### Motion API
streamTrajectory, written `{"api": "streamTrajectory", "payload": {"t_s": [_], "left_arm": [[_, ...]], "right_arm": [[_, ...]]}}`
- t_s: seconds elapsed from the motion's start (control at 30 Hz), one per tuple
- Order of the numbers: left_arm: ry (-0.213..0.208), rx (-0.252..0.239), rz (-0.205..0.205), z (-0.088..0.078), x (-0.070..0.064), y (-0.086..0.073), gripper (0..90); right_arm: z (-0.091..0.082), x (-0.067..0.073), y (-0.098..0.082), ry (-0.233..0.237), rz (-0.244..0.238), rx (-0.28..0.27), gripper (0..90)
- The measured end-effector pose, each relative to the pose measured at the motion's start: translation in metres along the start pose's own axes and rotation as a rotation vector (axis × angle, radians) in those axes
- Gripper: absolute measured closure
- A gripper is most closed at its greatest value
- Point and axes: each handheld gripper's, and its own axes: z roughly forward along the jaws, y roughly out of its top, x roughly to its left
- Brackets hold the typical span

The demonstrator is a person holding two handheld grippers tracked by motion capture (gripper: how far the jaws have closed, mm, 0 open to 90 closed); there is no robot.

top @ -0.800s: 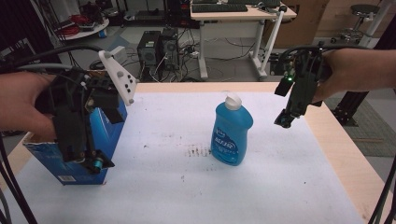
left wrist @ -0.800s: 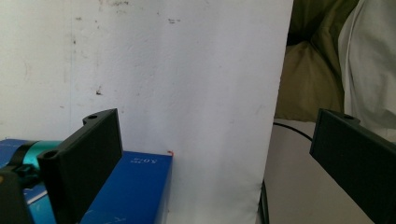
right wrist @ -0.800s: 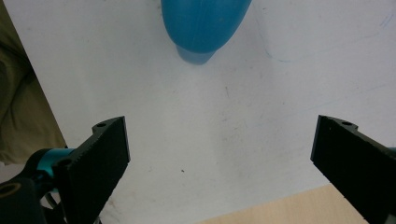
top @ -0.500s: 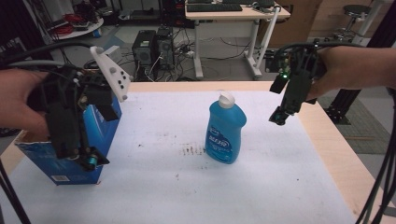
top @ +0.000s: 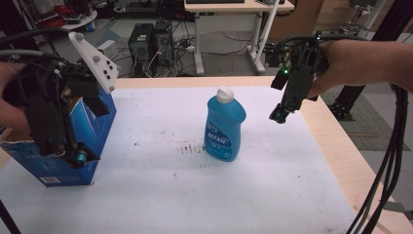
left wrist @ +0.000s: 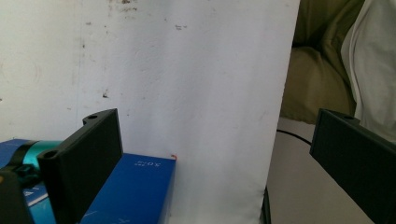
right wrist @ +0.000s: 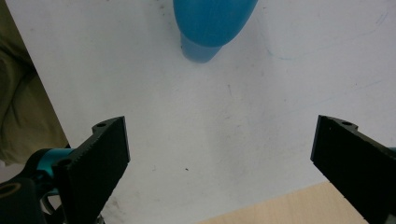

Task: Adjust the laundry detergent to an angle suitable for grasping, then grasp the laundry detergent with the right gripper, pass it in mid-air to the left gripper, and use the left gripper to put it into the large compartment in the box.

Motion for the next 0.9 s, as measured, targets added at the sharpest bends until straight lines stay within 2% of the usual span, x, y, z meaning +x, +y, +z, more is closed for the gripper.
{"api": "streamTrajectory", "payload": {"t_s": [0.53,0.63,0.7,0.83,0.9], "left_arm": [[0.004,-0.011,-0.001,0.004,-0.003,-0.003,2.4],[0.004,-0.012,0.002,0.004,-0.003,-0.002,2.4],[0.005,-0.013,0.001,0.004,-0.003,-0.001,2.4],[0.004,-0.019,0.007,0.005,0.000,0.001,2.4],[0.003,-0.020,0.012,0.006,0.001,0.002,2.4]], "right_arm": [[0.000,0.004,-0.005,-0.032,0.012,-0.022,3.6],[0.002,0.004,-0.008,-0.043,0.042,-0.040,3.6],[0.003,0.004,-0.008,-0.042,0.045,-0.043,3.6],[0.006,0.008,-0.010,-0.015,0.090,-0.076,3.6],[0.007,0.008,-0.010,-0.002,0.111,-0.112,3.6]]}}
